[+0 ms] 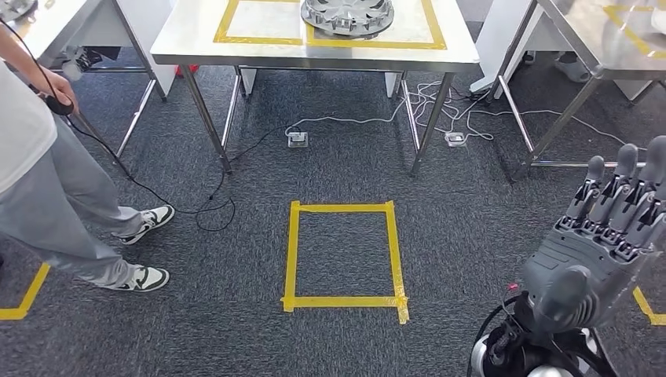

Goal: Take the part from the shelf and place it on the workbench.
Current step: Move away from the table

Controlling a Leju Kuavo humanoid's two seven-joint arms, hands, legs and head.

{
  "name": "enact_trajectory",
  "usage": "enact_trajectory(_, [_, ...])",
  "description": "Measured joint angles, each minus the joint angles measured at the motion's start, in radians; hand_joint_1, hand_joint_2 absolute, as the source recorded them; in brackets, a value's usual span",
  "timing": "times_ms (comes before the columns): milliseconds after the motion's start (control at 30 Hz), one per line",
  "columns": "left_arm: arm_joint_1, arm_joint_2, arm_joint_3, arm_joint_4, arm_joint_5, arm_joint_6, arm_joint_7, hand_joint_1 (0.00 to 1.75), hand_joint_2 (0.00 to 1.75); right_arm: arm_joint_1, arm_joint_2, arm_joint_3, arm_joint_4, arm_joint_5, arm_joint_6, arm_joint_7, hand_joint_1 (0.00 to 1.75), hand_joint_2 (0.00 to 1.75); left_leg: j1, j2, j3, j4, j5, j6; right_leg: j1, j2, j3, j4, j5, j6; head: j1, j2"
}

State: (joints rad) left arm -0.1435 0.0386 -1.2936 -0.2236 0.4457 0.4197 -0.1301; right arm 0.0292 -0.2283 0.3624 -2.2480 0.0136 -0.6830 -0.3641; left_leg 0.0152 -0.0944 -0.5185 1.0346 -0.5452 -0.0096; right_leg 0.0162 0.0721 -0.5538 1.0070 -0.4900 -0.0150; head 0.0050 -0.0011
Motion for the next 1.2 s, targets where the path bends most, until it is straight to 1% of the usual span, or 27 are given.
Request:
enact_trajectory(67, [0.002, 0.000, -0.004, 0.000, -0.003, 0.000, 0.001, 0.00, 0.00, 0.003, 0.005, -0.009, -0.002, 0.015, 0.000, 0.003, 0.00, 0.00, 0.001, 0.028, -0.003, -0.007, 0.002, 0.007, -0.001, 0.019, -0.010, 0.008, 0.004, 0.011, 0.000, 0.000])
enact_trajectory(100, [0.002, 0.000, -0.004, -0.001, -0.004, -0.001, 0.001, 0.00, 0.00, 0.004, 0.007, -0.013, -0.005, 0.023, -0.001, 0.005, 0.00, 0.00, 0.003, 0.042, -0.004, -0.010, 0.005, 0.012, -0.002, 0.012, -0.018, 0.019, -0.003, 0.018, 0.003, 0.000])
enact_trajectory(167, [0.003, -0.002, -0.005, -0.004, -0.007, -0.001, 0.001, 0.00, 0.00, 0.005, 0.009, -0.016, -0.009, 0.035, -0.001, 0.011, 0.00, 0.00, 0.004, 0.076, -0.005, -0.013, 0.009, 0.019, -0.008, -0.026, -0.055, 0.099, -0.053, 0.032, 0.013, 0.000])
enact_trajectory(233, [0.005, -0.001, -0.005, -0.005, -0.009, -0.002, 0.001, 0.00, 0.00, 0.006, 0.012, -0.017, -0.011, 0.040, -0.001, 0.017, 0.00, 0.00, 0.003, 0.110, -0.007, -0.013, 0.009, 0.020, -0.017, -0.056, -0.109, 0.225, -0.114, 0.048, 0.023, 0.000])
enact_trajectory(267, [0.006, 0.000, -0.005, -0.005, -0.009, -0.002, 0.001, 0.00, 0.00, 0.007, 0.013, -0.018, -0.011, 0.040, -0.001, 0.019, 0.00, 0.00, 0.003, 0.126, -0.008, -0.013, 0.009, 0.020, -0.022, -0.062, -0.125, 0.267, -0.126, 0.053, 0.025, 0.000])
enact_trajectory(300, [0.006, 0.001, -0.005, -0.005, -0.010, -0.002, 0.001, 0.00, 0.00, 0.008, 0.014, -0.018, -0.011, 0.040, -0.001, 0.020, 0.00, 0.00, 0.003, 0.141, -0.008, -0.013, 0.009, 0.020, -0.026, -0.066, -0.125, 0.275, -0.119, 0.056, 0.027, 0.000])
enact_trajectory(333, [0.005, 0.002, -0.005, -0.005, -0.010, -0.002, 0.001, 0.00, 0.00, 0.008, 0.015, -0.018, -0.011, 0.040, -0.001, 0.020, 0.00, 0.00, 0.003, 0.154, -0.008, -0.013, 0.008, 0.018, -0.029, -0.072, -0.107, 0.244, -0.094, 0.058, 0.029, 0.000])
enact_trajectory(367, [0.003, 0.002, -0.005, -0.005, -0.011, -0.001, 0.001, 0.00, 0.00, 0.008, 0.016, -0.018, -0.012, 0.040, -0.001, 0.020, 0.00, 0.00, 0.004, 0.166, -0.007, -0.013, 0.008, 0.017, -0.032, -0.083, -0.074, 0.184, -0.059, 0.059, 0.031, 0.000])
enact_trajectory(433, [0.001, 0.002, -0.005, -0.006, -0.012, -0.001, 0.001, 0.00, 0.00, 0.007, 0.018, -0.019, -0.016, 0.041, -0.001, 0.020, 0.00, 0.00, 0.001, 0.184, -0.005, -0.013, 0.006, 0.009, -0.027, -0.124, -0.011, 0.057, -0.015, 0.054, 0.037, 0.000])
enact_trajectory(500, [0.000, 0.002, -0.005, -0.006, -0.013, 0.001, 0.000, 0.00, 0.00, 0.006, 0.019, -0.019, -0.018, 0.044, -0.001, 0.021, 0.00, 0.00, -0.002, 0.201, -0.007, -0.013, 0.007, -0.003, -0.017, -0.147, 0.006, 0.008, -0.012, 0.040, 0.039, 0.000])
enact_trajectory(533, [0.000, 0.002, -0.005, -0.006, -0.015, 0.002, -0.001, 0.00, 0.00, 0.006, 0.019, -0.019, -0.019, 0.047, -0.001, 0.021, 0.00, 0.00, -0.002, 0.212, -0.007, -0.014, 0.008, -0.009, -0.014, -0.139, 0.003, 0.003, -0.011, 0.031, 0.038, 0.000])
enact_trajectory(567, [-0.001, 0.001, -0.005, -0.006, -0.016, 0.003, -0.002, 0.00, 0.00, 0.006, 0.019, -0.019, -0.021, 0.051, -0.001, 0.021, 0.00, 0.00, 0.000, 0.211, -0.007, -0.014, 0.005, -0.015, -0.014, -0.130, 0.001, 0.001, -0.007, 0.023, 0.037, 0.000])
enact_trajectory(633, [-0.002, 0.000, -0.005, -0.008, -0.017, 0.008, -0.003, 0.00, 0.00, 0.003, 0.020, -0.019, -0.029, 0.064, -0.001, 0.024, 0.00, 0.00, 0.005, 0.154, -0.017, 0.017, -0.023, -0.023, -0.015, -0.110, 0.001, -0.006, 0.001, 0.008, 0.032, 0.000])
enact_trajectory(667, [-0.001, 0.000, -0.005, -0.008, -0.014, 0.012, -0.004, 0.00, 0.00, 0.000, 0.020, -0.019, -0.032, 0.073, -0.001, 0.027, 0.00, 0.00, 0.006, 0.117, -0.036, 0.061, -0.051, -0.023, -0.015, -0.101, 0.001, -0.009, 0.004, 0.001, 0.027, 0.000])
enact_trajectory(700, [0.002, 0.000, -0.005, -0.008, -0.009, 0.015, -0.006, 0.00, 0.00, -0.002, 0.020, -0.019, -0.034, 0.085, -0.001, 0.033, 0.00, 0.00, 0.005, 0.089, -0.065, 0.125, -0.084, -0.021, -0.012, -0.090, 0.001, -0.009, 0.005, -0.005, 0.020, 0.000])
enact_trajectory(733, [0.005, 0.001, -0.005, -0.008, -0.002, 0.017, -0.008, 0.00, 0.00, -0.003, 0.020, -0.018, -0.037, 0.099, -0.001, 0.041, 0.00, 0.00, 0.003, 0.083, -0.098, 0.193, -0.112, -0.018, -0.009, -0.077, 0.001, -0.009, 0.005, -0.009, 0.013, 0.000])
enact_trajectory(767, [0.008, 0.001, -0.005, -0.008, 0.006, 0.019, -0.012, 0.00, 0.00, -0.004, 0.021, -0.018, -0.039, 0.115, -0.001, 0.051, 0.00, 0.00, 0.001, 0.084, -0.125, 0.243, -0.125, -0.015, -0.005, -0.063, 0.001, -0.009, 0.005, -0.011, 0.007, 0.000])
enact_trajectory(800, [0.010, 0.001, -0.005, -0.008, 0.013, 0.021, -0.015, 0.00, 0.00, -0.005, 0.021, -0.018, -0.043, 0.131, -0.001, 0.061, 0.00, 0.00, -0.001, 0.085, -0.140, 0.264, -0.119, -0.012, -0.002, -0.048, 0.001, -0.008, 0.006, -0.012, 0.002, 0.000])
enact_trajectory(833, [0.011, 0.002, -0.005, -0.008, 0.019, 0.025, -0.019, 0.00, 0.00, -0.006, 0.021, -0.018, -0.047, 0.146, -0.001, 0.071, 0.00, 0.00, -0.002, 0.085, -0.136, 0.246, -0.093, -0.009, -0.001, -0.034, 0.001, -0.006, 0.005, -0.013, 0.000, 0.000])
enact_trajectory(867, [0.011, 0.002, -0.005, -0.008, 0.022, 0.029, -0.022, 0.00, 0.00, -0.008, 0.022, -0.018, -0.050, 0.156, -0.001, 0.080, 0.00, 0.00, -0.003, 0.077, -0.117, 0.196, -0.054, -0.005, 0.000, -0.019, 0.001, -0.003, 0.004, -0.013, -0.002, 0.000])
enact_trajectory(933, [0.011, 0.002, -0.005, -0.008, 0.021, 0.033, -0.025, 0.00, 0.00, -0.015, 0.023, -0.018, -0.055, 0.155, -0.001, 0.086, 0.00, 0.00, 0.001, 0.019, -0.068, 0.074, 0.008, 0.003, 0.000, 0.008, -0.003, 0.008, 0.000, -0.009, -0.004, 0.000])
enact_trajectory(1000, [0.011, 0.001, -0.005, -0.008, 0.014, 0.029, -0.024, 0.00, 0.00, -0.029, 0.025, -0.016, -0.055, 0.140, -0.001, 0.078, 0.00, 0.00, 0.003, -0.022, -0.044, 0.016, 0.021, 0.006, -0.005, 0.035, -0.014, 0.017, -0.001, 0.001, -0.002, 0.000])
enact_trajectory(1033, [0.011, 0.000, -0.005, -0.008, 0.010, 0.025, -0.025, 0.00, 0.00, -0.037, 0.026, -0.015, -0.053, 0.137, -0.001, 0.071, 0.00, 0.00, 0.002, -0.013, -0.042, 0.009, 0.020, 0.006, -0.007, 0.051, -0.020, 0.019, 0.000, 0.007, -0.001, 0.000])
enact_trajectory(1067, [0.009, -0.003, -0.005, -0.009, 0.005, 0.020, -0.025, 0.00, 0.00, -0.045, 0.027, -0.014, -0.050, 0.138, -0.001, 0.066, 0.00, 0.00, 0.001, 0.004, -0.040, 0.007, 0.021, 0.009, -0.011, 0.064, -0.024, 0.018, 0.003, 0.012, -0.001, 0.000])
enact_trajectory(1100, [0.006, -0.004, -0.005, -0.009, -0.001, 0.015, -0.022, 0.00, 0.00, -0.053, 0.028, -0.012, -0.048, 0.144, -0.001, 0.063, 0.00, 0.00, 0.001, 0.022, -0.037, 0.002, 0.022, 0.013, -0.011, 0.058, -0.030, 0.024, 0.000, 0.018, 0.000, 0.000])
enact_trajectory(1133, [0.004, -0.005, -0.005, -0.010, -0.009, 0.010, -0.017, 0.00, 0.00, -0.066, 0.029, -0.010, -0.045, 0.152, -0.001, 0.063, 0.00, 0.00, 0.002, 0.043, -0.034, -0.002, 0.024, 0.016, -0.010, 0.038, -0.041, 0.043, -0.012, 0.023, 0.004, 0.000])
enact_trajectory(1200, [0.000, -0.006, -0.005, -0.010, -0.026, 0.001, 0.003, 0.00, 0.00, -0.095, 0.031, -0.006, -0.041, 0.163, 0.000, 0.068, 0.00, 0.00, 0.002, 0.087, -0.031, -0.006, 0.023, 0.021, -0.010, -0.028, -0.087, 0.136, -0.064, 0.035, 0.015, 0.000])
